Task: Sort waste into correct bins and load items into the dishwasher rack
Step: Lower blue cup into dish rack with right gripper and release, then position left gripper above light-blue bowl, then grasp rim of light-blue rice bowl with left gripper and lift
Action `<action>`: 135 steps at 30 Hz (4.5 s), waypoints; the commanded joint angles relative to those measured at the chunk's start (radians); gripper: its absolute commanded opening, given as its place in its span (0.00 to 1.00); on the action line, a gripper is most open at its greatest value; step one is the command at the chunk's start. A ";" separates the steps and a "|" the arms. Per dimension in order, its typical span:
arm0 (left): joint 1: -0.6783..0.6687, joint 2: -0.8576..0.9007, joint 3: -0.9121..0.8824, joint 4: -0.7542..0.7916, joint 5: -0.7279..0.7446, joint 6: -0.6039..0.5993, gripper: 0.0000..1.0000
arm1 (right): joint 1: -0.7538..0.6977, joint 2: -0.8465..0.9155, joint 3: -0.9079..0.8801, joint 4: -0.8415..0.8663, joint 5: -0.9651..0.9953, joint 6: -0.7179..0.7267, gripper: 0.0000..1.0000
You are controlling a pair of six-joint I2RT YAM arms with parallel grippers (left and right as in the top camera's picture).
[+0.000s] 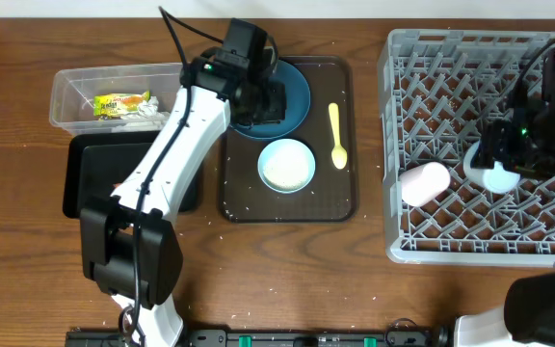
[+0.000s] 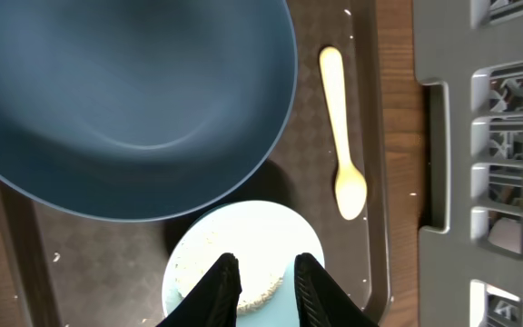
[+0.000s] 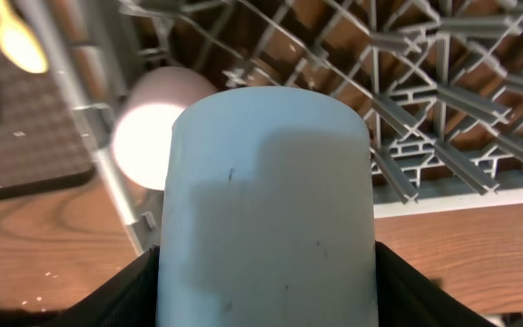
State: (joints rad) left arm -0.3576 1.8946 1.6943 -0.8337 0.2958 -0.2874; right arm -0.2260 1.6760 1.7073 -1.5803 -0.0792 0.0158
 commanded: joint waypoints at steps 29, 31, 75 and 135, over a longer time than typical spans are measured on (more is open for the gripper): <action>-0.015 0.000 -0.004 -0.024 -0.066 0.006 0.24 | -0.095 0.026 -0.336 0.288 0.012 0.074 0.75; -0.015 0.000 -0.004 -0.026 -0.066 0.006 0.24 | -0.095 0.026 -0.336 0.299 0.011 0.074 0.81; -0.027 -0.042 -0.003 -0.211 -0.071 0.092 0.24 | 0.027 -0.010 0.131 0.312 -0.470 -0.021 0.99; -0.103 -0.018 -0.283 0.025 -0.233 -0.090 0.45 | 0.154 -0.005 0.128 0.331 -0.224 0.017 0.99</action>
State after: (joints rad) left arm -0.4328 1.8820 1.4212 -0.8356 0.0059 -0.4225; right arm -0.0689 1.6836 1.8206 -1.2484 -0.3096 0.0193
